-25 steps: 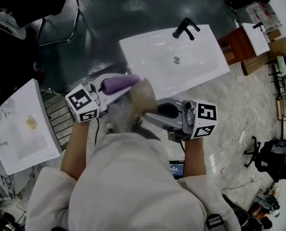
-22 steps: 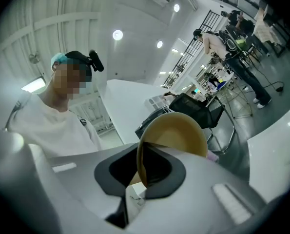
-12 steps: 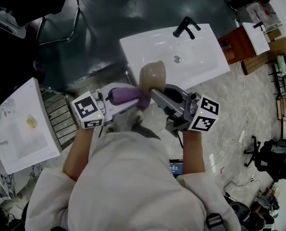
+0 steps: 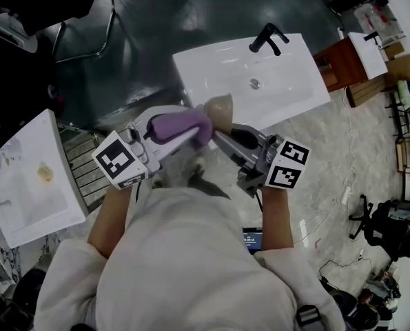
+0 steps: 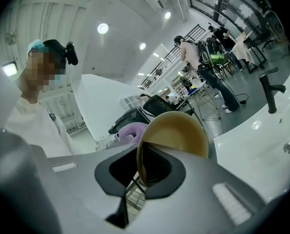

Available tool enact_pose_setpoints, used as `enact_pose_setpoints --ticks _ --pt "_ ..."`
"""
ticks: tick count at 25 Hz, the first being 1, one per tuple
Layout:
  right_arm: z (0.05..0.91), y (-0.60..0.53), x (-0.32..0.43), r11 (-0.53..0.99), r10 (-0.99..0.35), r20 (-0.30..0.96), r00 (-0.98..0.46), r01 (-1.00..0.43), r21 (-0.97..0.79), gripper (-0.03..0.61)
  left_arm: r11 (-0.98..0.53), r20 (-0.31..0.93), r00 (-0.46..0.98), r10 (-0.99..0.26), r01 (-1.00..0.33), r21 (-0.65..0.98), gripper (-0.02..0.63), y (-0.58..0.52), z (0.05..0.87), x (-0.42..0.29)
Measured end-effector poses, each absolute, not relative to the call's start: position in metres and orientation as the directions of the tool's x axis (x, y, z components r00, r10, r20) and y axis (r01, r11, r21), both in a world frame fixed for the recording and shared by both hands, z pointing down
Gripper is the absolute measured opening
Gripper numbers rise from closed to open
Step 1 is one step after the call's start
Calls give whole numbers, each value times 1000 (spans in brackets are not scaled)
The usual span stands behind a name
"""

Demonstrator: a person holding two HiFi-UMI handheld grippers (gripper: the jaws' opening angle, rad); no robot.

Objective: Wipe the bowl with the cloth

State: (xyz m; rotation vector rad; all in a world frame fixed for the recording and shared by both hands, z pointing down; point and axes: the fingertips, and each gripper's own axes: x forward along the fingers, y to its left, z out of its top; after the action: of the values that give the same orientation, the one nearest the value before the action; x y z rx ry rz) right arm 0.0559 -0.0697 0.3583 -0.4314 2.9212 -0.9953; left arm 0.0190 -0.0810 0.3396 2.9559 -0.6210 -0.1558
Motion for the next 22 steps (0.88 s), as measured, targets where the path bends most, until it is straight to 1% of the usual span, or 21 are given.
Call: enact_pose_setpoints --ticks 7,12,14,22 --pt "349 -62 50 774 -224 28 -974 -195 -603 17 -855 -45 855 -517 -512 86 109 -104 328 7" --pt "338 -61 51 740 -218 -74 -973 -115 -662 17 -828 11 829 -559 -559 49 109 -115 341 -1" --pt "331 -62 51 739 -227 -101 -969 -104 -666 17 -827 36 828 -559 -560 45 109 -115 349 -1" --pt "327 -81 70 705 -337 -86 -938 -191 -683 17 -874 94 873 -479 -484 39 109 -95 367 18"
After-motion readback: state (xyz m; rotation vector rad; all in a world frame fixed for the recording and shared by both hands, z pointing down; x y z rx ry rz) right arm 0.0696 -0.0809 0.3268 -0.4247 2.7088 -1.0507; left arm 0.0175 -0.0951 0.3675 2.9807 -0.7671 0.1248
